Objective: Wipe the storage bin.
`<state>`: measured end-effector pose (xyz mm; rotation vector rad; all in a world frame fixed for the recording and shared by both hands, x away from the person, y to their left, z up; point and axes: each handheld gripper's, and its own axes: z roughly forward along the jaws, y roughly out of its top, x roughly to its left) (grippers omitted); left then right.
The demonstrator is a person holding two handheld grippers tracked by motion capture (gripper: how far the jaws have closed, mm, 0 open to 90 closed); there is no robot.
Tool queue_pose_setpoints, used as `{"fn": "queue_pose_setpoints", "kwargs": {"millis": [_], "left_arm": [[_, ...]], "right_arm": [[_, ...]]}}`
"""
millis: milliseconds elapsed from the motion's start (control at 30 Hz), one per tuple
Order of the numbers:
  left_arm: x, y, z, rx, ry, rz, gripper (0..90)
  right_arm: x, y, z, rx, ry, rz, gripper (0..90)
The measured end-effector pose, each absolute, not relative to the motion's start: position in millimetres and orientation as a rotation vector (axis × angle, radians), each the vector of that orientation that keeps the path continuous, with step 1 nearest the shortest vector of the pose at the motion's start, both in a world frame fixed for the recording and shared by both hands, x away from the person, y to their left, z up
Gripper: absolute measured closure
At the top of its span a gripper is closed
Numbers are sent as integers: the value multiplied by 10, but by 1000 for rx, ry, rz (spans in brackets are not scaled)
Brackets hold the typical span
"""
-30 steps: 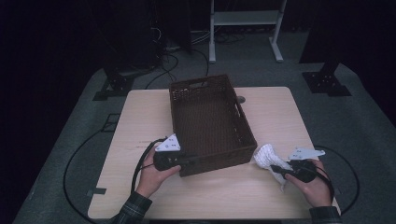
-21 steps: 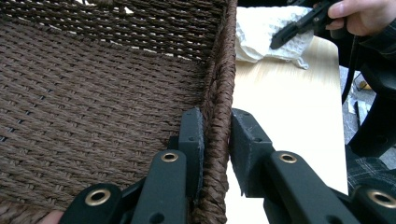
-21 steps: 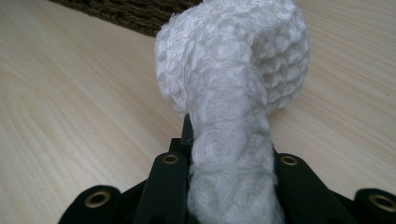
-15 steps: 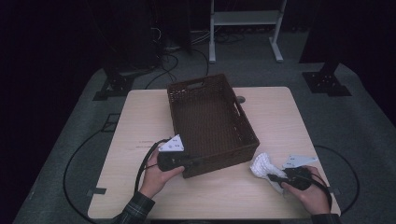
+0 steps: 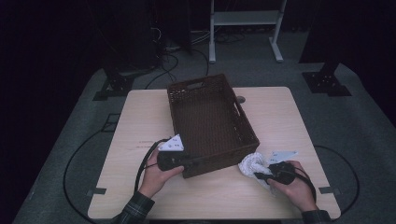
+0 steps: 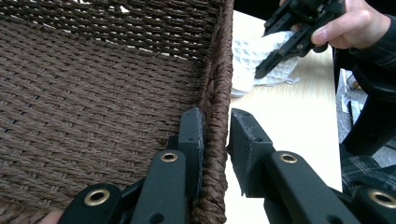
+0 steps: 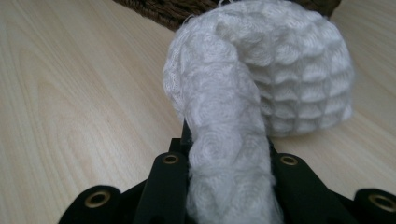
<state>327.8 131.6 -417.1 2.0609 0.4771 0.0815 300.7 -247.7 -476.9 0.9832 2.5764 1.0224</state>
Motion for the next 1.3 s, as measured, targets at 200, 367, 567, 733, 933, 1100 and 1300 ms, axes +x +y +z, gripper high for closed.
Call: {"fn": "queue_pose_setpoints", "kwargs": {"millis": [200,367,567,733,933,1100,1300], "left_arm": [[3285,1318,-4171,2063,472,76,747],[3289,1320,-4170,2067,468,74,751],[3290,1322,-4170,2068,465,72,752],[3290,1322,-4170,2068,466,72,751],[3293,1323,-4169,2069,463,70,752],[3293,1323,-4169,2070,463,71,751],[3294,1322,-4168,2071,462,69,752]], "right_arm": [[3092,-2365,-4776,956,2602,1026,742],[3143,-2316,-4787,952,2614,1039,743],[3154,-2308,-4791,955,2611,1049,743],[3154,-2310,-4785,946,2602,1052,744],[3123,-2325,-4681,930,2552,1108,744],[3108,-2313,-4599,907,2520,1136,744],[3096,-2325,-4509,897,2483,1164,743]]}}
